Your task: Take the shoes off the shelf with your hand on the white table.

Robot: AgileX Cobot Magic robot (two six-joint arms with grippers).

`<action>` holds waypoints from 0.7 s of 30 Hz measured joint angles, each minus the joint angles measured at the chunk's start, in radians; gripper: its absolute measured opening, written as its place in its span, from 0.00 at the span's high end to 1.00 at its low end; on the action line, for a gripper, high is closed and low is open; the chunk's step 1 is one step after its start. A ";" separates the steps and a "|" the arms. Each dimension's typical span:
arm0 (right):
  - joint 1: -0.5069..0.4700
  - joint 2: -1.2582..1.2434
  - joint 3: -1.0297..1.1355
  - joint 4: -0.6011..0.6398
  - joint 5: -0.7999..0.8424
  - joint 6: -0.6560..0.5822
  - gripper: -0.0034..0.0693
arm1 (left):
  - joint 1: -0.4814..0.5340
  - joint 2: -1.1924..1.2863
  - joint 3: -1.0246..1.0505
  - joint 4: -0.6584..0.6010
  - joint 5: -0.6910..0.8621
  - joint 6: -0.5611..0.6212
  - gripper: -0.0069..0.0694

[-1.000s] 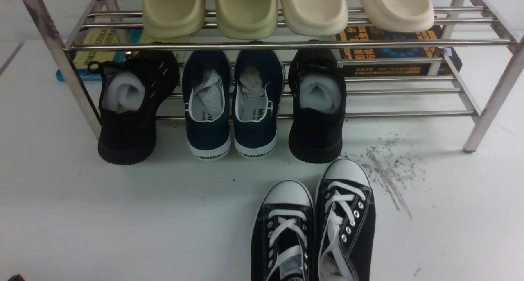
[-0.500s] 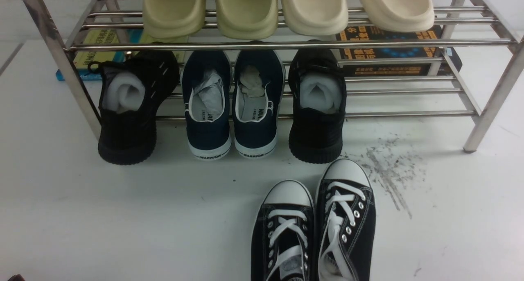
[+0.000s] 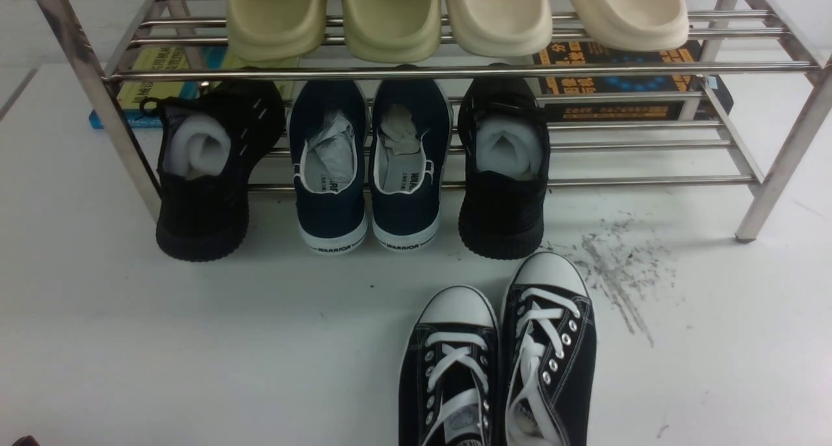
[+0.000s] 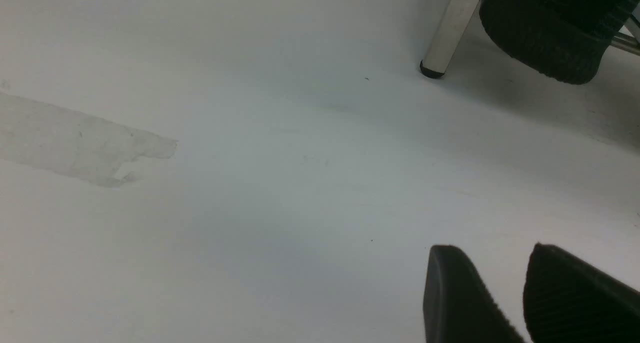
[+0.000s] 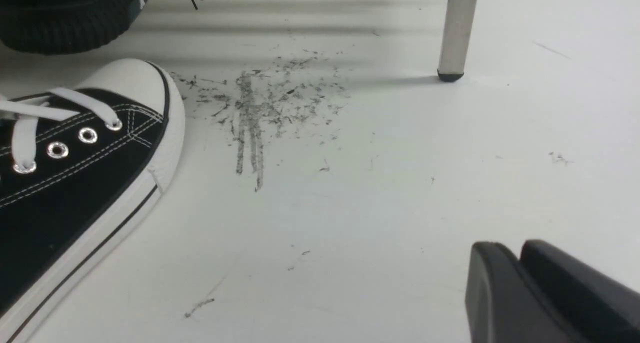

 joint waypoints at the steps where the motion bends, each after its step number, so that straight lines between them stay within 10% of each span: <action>1: 0.000 0.000 0.000 -0.005 0.000 0.000 0.83 | 0.000 0.000 0.000 0.000 0.000 0.000 0.59; 21: 0.000 0.000 0.000 -0.027 0.001 0.001 0.80 | 0.000 0.000 0.000 0.000 0.001 0.000 0.59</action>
